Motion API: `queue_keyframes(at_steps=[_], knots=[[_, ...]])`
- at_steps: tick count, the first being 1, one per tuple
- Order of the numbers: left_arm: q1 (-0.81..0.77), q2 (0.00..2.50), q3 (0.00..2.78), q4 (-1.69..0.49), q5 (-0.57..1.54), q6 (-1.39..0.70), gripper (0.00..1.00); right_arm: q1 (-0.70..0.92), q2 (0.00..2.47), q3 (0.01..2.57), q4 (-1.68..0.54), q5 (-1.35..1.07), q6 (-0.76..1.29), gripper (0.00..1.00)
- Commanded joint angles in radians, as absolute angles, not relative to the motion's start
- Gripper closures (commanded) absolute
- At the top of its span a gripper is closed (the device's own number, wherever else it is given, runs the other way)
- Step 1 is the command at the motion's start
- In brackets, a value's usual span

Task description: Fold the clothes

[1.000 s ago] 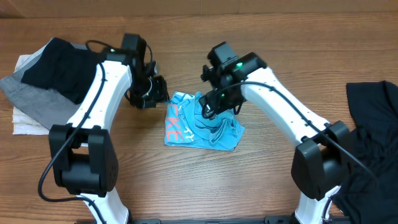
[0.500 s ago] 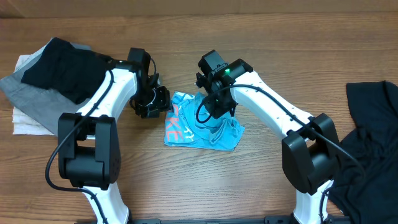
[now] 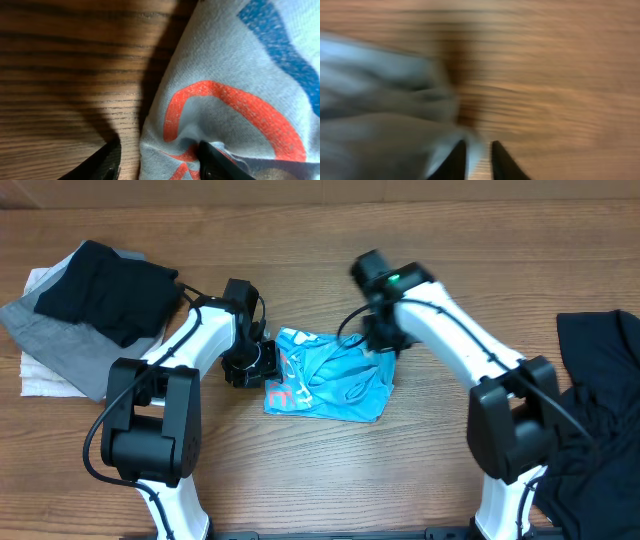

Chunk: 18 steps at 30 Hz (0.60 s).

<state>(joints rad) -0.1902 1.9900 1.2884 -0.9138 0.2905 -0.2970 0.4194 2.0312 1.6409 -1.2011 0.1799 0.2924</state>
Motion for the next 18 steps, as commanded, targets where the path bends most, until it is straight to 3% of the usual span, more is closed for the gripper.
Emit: queue_keyframes(at_steps=[1,10,18], knots=[[-0.191,2.008,1.267,-0.897,0.257,-0.316,0.47,0.367,2.031,1.636,-1.227,0.136,0.385,0.64],[-0.177,2.0,1.273,-0.892,0.324,-0.316,0.49,0.402,1.96,1.637,-1.291,-0.102,0.199,0.6],[-0.13,1.9,1.289,-0.912,0.348,-0.31,0.44,0.528,1.888,1.634,-1.258,-0.265,0.078,0.57]])
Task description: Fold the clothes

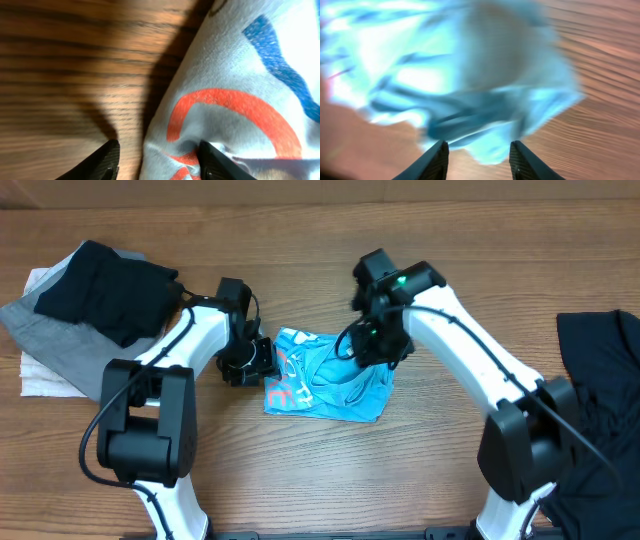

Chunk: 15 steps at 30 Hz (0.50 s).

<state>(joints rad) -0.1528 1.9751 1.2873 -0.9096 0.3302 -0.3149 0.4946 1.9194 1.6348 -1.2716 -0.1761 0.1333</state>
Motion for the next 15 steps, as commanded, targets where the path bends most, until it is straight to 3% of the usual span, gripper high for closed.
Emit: queue_keyframes(at_steps=[1,5,15], knots=[[-0.125,1.893,1.289,-0.912,0.348,-0.311,0.41,0.543,1.893,1.633,-1.246,-0.275,0.078,0.58],[-0.115,1.888,1.288,-0.912,0.348,-0.311,0.39,0.602,1.931,1.624,-1.185,-0.339,0.079,0.64],[-0.117,1.888,1.288,-0.915,0.348,-0.311,0.39,0.667,2.018,1.622,-1.126,-0.342,0.082,0.65]])
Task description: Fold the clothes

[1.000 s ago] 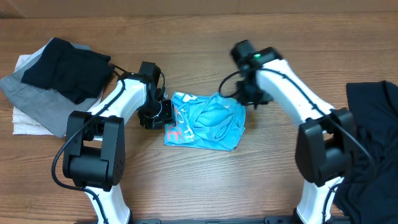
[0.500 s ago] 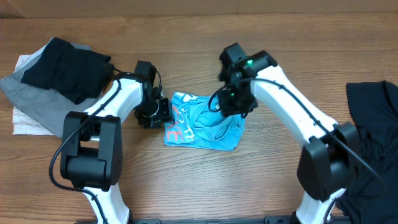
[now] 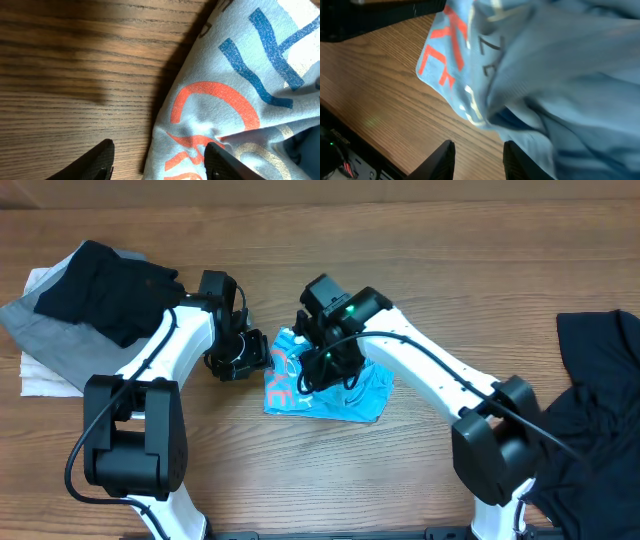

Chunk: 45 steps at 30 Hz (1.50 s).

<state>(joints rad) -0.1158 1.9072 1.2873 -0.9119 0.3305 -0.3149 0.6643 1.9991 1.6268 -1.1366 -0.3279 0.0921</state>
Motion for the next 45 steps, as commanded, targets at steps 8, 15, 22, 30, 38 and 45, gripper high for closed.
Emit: queue_keyframes(at_steps=[8,15,22,30,38,45], knots=[[-0.117,1.888,1.288,-0.92,0.348,-0.311,0.39,0.667,2.037,1.622,-1.077,-0.338,0.082,0.66],[-0.117,1.888,1.288,-0.92,0.348,-0.31,0.39,0.667,2.07,1.622,-1.082,-0.338,0.082,0.71],[-0.117,1.888,1.288,-0.92,0.347,-0.31,0.39,0.667,2.076,1.622,-1.081,-0.337,0.082,0.81],[-0.117,1.888,1.288,-0.92,0.347,-0.31,0.39,0.661,2.073,1.636,-1.141,-0.29,0.101,0.96],[-0.117,1.888,1.288,-0.92,0.347,-0.31,0.39,0.559,1.966,1.664,-1.28,-0.105,0.293,0.96],[-0.117,1.888,1.288,-0.923,0.347,-0.31,0.39,0.474,1.967,1.614,-1.346,-0.105,0.293,0.96]])
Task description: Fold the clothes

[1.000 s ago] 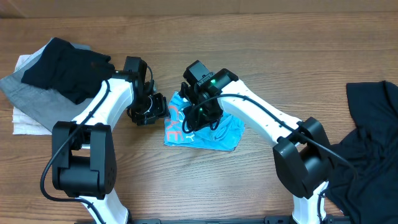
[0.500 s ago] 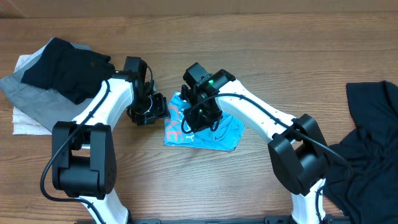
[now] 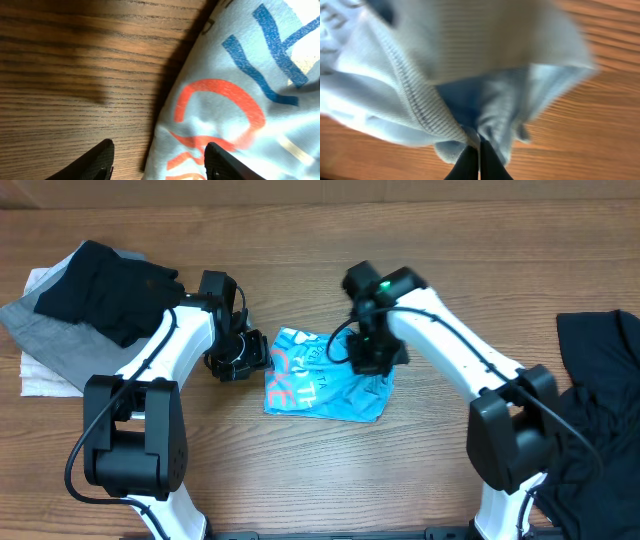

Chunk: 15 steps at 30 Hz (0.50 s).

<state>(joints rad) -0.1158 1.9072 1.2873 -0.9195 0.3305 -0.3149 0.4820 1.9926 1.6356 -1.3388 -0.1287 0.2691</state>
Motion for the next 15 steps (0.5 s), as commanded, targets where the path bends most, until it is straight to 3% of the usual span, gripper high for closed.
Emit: queue_keyframes(at_steps=[1,15], knots=[[-0.117,1.888,1.288,-0.923,0.347,-0.31,0.39,0.472,1.967,1.602,-1.347,-0.105,0.294,0.96],[-0.117,1.887,1.292,-0.923,0.349,-0.29,0.41,0.466,1.967,1.385,-1.261,-0.105,0.319,0.96]])
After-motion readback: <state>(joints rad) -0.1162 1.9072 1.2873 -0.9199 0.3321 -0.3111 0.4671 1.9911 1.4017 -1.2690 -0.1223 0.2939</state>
